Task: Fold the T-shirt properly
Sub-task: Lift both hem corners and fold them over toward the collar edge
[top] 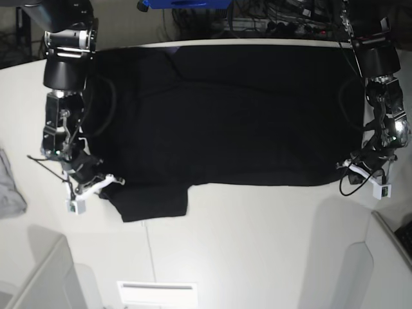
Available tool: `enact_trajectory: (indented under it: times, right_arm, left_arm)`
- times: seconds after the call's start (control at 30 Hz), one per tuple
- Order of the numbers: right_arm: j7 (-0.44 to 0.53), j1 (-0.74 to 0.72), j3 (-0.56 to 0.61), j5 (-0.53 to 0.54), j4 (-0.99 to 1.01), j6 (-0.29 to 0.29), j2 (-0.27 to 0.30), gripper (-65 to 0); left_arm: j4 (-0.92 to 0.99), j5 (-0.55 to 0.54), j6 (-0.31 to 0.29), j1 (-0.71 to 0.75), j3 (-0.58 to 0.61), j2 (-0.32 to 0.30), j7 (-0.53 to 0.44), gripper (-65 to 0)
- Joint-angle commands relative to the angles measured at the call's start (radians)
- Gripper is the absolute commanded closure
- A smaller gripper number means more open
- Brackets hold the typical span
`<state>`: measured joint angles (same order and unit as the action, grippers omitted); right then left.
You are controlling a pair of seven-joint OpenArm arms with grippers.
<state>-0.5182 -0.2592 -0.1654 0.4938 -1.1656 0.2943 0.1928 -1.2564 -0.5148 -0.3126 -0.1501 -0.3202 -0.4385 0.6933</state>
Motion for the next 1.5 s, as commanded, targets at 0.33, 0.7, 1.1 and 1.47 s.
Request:
enact_trajectory:
  times: [0.33,0.7,1.1,1.47]
  right_arm:
    - [0.023,0.039,-0.004,0.016,-0.113,0.003,0.009,0.0]
    - [-0.052,0.099,-0.093,0.016,-0.236,0.003,0.007,0.0]
    - [-0.086,0.192,-0.096,0.018,-0.366,0.003,0.006,0.0]
    - [-0.102,0.283,-0.098,0.018,-0.477,0.003,0.006,0.0]
  left_arm:
    - [-0.133,-0.115,0.007,0.053,-0.009,-0.026,-0.019,0.0]
    - [-0.306,-0.184,0.007,0.206,-0.116,-0.027,-0.017,0.0]
    - [-0.431,-0.183,0.0,0.281,-0.196,-0.023,0.095,0.0]
    - [-0.527,-0.183,-0.001,0.378,-0.282,0.002,0.153,0.0]
